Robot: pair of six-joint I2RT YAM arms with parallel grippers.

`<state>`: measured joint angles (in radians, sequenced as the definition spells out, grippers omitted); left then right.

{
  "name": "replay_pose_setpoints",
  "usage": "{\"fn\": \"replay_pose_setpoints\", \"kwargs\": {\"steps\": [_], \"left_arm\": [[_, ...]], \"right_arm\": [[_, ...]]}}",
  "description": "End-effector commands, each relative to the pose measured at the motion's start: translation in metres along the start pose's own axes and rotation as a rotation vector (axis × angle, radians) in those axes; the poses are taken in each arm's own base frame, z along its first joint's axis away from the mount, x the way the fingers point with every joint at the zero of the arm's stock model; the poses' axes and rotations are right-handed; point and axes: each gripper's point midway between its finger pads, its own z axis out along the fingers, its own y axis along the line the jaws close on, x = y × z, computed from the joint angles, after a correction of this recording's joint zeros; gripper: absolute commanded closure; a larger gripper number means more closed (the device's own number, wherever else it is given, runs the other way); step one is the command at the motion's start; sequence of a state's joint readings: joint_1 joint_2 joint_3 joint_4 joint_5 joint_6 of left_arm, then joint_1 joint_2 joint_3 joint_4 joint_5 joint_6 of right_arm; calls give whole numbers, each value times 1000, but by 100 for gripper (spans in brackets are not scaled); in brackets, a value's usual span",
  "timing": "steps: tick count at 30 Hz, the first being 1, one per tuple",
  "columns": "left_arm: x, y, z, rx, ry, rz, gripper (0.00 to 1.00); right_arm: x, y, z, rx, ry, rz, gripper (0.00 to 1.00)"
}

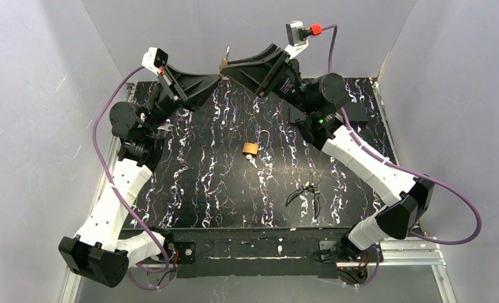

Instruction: Unlock with the key

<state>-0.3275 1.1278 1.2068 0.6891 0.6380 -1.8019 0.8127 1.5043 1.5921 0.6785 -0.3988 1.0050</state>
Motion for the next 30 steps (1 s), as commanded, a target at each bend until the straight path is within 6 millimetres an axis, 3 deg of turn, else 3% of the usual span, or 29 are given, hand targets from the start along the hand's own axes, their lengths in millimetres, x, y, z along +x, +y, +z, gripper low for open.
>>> {"fn": "replay_pose_setpoints", "kwargs": {"steps": [1,20,25,30], "left_arm": [[-6,32,10,-85,5,-1,100],[-21,55,7,-201,11,174,100],[-27,67,-5,-297,-25,241,100],[-28,83,-23,-426,-39,302,78]], "right_arm": [[76,0,-8,-12,282,109,99],[86,-38,-20,227,323,107,99],[88,-51,-25,305,320,113,99],[89,-68,-35,410,303,125,99]]}}
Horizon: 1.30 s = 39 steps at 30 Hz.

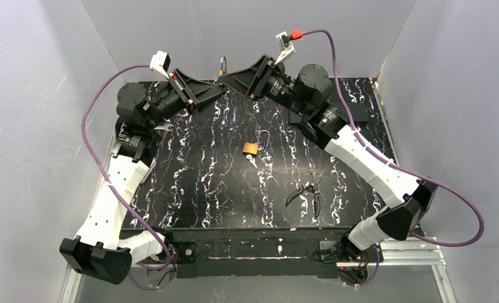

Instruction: Unlock with the key

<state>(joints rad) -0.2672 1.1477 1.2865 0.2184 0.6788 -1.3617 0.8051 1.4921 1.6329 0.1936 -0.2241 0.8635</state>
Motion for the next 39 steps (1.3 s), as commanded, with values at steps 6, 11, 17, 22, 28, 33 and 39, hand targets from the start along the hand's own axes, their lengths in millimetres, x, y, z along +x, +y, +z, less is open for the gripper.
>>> {"fn": "replay_pose_setpoints", "kwargs": {"steps": [6,11,17,22,28,33,39], "left_arm": [[8,25,-21,-193,-5,142,52],[14,28,-37,-252,-7,192,42],[25,24,-59,-286,7,253,32],[32,13,-71,-276,14,314,18],[30,3,-79,-304,11,371,5],[24,-2,-76,-307,-4,384,3],[22,0,-66,-291,16,360,7]], "right_arm": [[66,-1,-14,57,205,85,99],[72,-21,-21,157,215,95,99],[72,-34,-30,218,204,97,99],[73,-42,-37,256,216,57,99],[71,-44,-49,264,249,-65,99],[72,-28,-54,173,265,-114,99],[72,-2,-58,33,275,-134,99]]}}
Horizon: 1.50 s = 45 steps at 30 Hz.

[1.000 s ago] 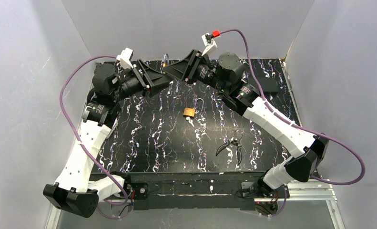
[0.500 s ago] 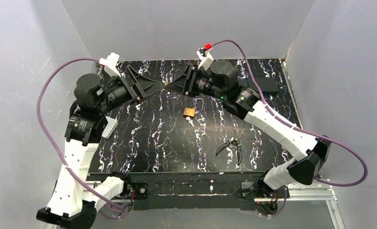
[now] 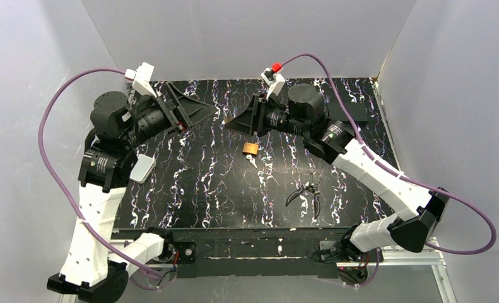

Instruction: Unlock with the key

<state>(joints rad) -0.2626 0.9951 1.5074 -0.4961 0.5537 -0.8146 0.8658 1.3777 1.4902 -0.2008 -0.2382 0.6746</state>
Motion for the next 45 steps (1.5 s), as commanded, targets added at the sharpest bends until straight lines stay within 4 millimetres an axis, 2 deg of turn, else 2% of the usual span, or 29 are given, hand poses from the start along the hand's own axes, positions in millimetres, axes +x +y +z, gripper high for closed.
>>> {"fn": "replay_pose_setpoints", "kwargs": {"steps": [1,11,19,24,29,31,36,40,42,45], "left_arm": [[-5,-5,4,28,1,8,8],[0,-11,19,131,53,-20,22],[11,7,27,110,80,-32,33],[11,9,30,112,85,-29,45],[13,13,34,112,97,-35,66],[13,13,34,113,95,-36,71],[12,0,31,181,86,-16,82],[14,-3,30,212,88,-12,97],[16,-2,28,202,89,-11,99],[19,2,23,178,91,11,97]], "right_arm": [[-23,47,-19,-193,-79,-105,99],[-21,60,-21,-264,-65,-110,99],[-23,68,-17,-313,-59,-119,99],[-22,70,-15,-333,-51,-114,99],[-23,75,-17,-365,-62,-120,99],[-23,78,-19,-380,-73,-124,99],[-23,79,-21,-393,-84,-116,99],[-24,84,-27,-423,-105,-121,99],[-28,88,-32,-439,-131,-122,99],[-31,90,-37,-443,-153,-130,99]]}}
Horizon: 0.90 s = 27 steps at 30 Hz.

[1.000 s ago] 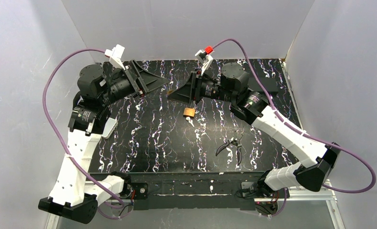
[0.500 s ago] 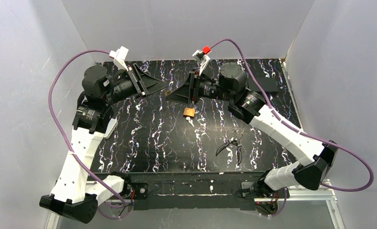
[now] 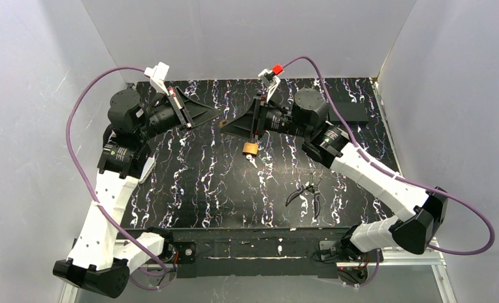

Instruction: Unlock with the key

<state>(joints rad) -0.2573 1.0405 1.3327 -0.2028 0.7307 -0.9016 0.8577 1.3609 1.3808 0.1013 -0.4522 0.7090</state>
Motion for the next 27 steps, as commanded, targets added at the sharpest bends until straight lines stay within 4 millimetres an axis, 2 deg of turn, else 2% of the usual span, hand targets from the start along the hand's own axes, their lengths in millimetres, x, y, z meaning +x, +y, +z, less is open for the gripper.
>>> {"fn": "replay_pose_setpoints", "kwargs": {"steps": [1,4,7,9,13,17,21,25,27], "left_arm": [[7,-7,-10,12,6,60,95],[11,-3,-14,-10,14,68,82],[12,5,-16,-66,9,69,57],[9,10,-21,-129,1,62,44],[4,2,-31,-184,2,77,32],[2,-9,-46,-248,17,104,32],[4,-21,-52,-225,26,106,48],[11,-12,-52,-241,43,88,59],[15,-8,-49,-238,61,72,68]], "right_arm": [[-35,57,-19,-160,-127,-98,99],[-33,57,-20,-170,-124,-96,99],[-33,57,-21,-168,-133,-91,99],[-32,54,-22,-150,-131,-84,99],[-31,45,-22,-96,-126,-78,99],[-28,36,-20,-50,-104,-81,99],[-27,33,-17,-42,-93,-89,99],[-28,34,-15,-55,-94,-92,99],[-28,35,-14,-61,-90,-90,99]]}}
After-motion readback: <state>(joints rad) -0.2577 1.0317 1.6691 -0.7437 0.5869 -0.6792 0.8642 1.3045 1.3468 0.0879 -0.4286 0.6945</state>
